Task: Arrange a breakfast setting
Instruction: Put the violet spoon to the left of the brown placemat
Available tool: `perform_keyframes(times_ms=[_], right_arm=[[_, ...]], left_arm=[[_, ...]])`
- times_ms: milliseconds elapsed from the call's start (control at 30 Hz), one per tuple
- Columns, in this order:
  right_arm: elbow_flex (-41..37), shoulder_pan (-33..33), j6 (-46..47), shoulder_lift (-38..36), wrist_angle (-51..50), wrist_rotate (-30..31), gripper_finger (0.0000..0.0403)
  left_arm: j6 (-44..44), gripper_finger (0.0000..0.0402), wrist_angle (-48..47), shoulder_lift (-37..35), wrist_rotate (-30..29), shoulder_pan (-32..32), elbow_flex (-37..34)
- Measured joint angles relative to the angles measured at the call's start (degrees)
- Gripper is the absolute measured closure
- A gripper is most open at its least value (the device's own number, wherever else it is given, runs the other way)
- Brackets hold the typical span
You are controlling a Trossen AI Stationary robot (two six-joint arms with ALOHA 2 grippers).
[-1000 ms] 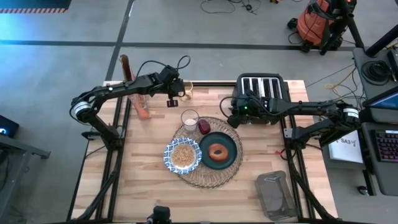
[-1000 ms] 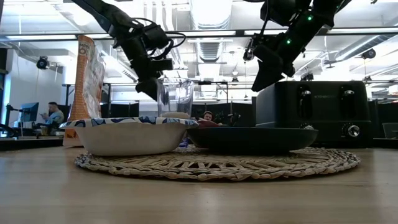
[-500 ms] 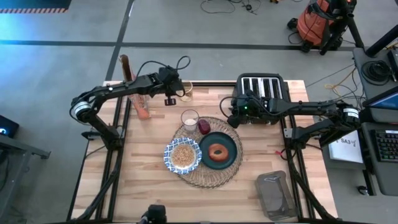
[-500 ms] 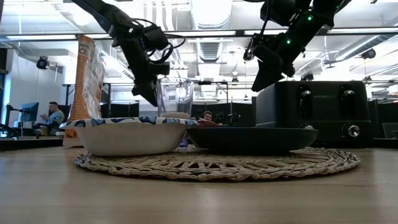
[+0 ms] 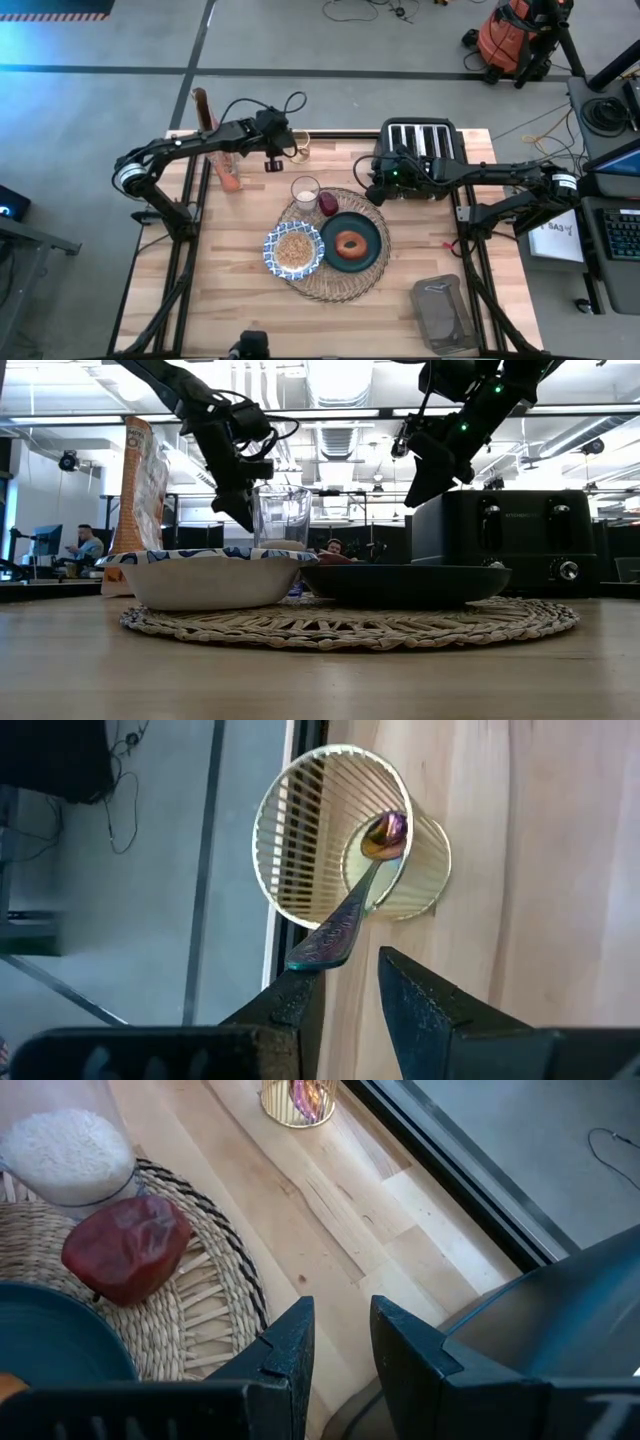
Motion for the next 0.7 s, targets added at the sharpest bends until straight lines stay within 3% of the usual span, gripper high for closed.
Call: perform_keyframes(times_ms=[233, 400, 700], right_arm=[[0.00, 0.00, 0.03, 0.00, 0.01, 0.00, 0.0312], [0.00, 0.00, 0.02, 0.00, 0.00, 0.00, 0.0312], [0.00, 0.00, -0.23, 0.00, -0.02, 0.00, 0.0312]], left_arm=[[-2.10, 0.0322, 1.71, 0.00, -0.40, 0.04, 0.00], [-5.64, 0.0322, 1.72, 0.00, -4.32, 0.13, 0.00], [-22.87, 0.0322, 1.58, -0.07, -4.24, 0.52, 0.00]])
